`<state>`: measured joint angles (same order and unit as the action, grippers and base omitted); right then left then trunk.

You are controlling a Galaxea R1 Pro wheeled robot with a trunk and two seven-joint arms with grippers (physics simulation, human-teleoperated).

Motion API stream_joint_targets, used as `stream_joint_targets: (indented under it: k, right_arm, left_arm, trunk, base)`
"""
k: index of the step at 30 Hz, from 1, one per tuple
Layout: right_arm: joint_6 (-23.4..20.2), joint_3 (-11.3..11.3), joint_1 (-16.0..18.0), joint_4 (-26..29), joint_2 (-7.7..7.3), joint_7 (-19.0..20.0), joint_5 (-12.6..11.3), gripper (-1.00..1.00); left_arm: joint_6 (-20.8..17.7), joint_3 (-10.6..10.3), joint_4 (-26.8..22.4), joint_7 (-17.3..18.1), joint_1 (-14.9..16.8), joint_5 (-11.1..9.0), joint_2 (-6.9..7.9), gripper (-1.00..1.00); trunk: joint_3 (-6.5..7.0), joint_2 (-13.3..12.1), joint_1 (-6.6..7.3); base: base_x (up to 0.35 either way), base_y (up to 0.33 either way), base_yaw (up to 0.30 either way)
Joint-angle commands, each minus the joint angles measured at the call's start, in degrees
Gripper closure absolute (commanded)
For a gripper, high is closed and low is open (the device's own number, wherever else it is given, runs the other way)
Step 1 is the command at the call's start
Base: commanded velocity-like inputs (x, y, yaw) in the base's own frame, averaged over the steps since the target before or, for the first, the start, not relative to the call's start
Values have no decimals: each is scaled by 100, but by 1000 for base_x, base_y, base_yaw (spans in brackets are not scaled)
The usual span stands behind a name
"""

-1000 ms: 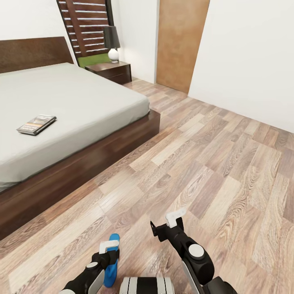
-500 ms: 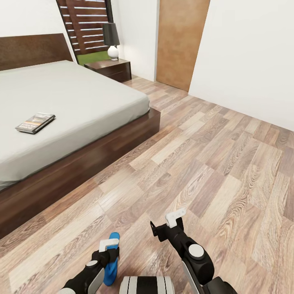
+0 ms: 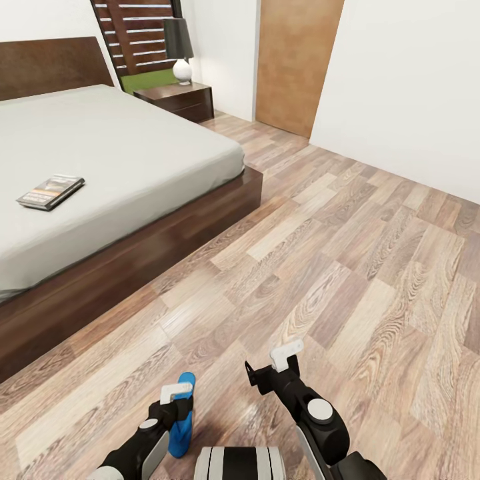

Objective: In the bedroom, move the book from the bed onto either nightstand, and place the two sandals side by side next to the bed.

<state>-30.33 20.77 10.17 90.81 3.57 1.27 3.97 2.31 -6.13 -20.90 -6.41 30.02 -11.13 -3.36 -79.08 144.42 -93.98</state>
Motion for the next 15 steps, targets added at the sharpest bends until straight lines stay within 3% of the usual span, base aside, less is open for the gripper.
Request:
stream_joint_targets:
  k: [1, 4, 15]
  right_arm:
    - [-34, 4, 2, 7, 1, 13, 42, -100]
    - [-34, 14, 2, 7, 2, 13, 42, -100]
    - [-34, 23, 2, 7, 3, 13, 42, -100]
  left_arm:
    - [26, -49, -5, -44, 5, -56, 7, -100]
    - [37, -47, -20, -53, 8, -56, 13, -100]
    - [49, -45, -37, -61, 12, -56, 56, -100]
  trunk:
    - [-4, 1, 1]
    - [-4, 1, 1]
    - [-247, 16, -27]
  base:
    - [0, 0, 0]
    - [0, 0, 0]
    - [0, 0, 0]
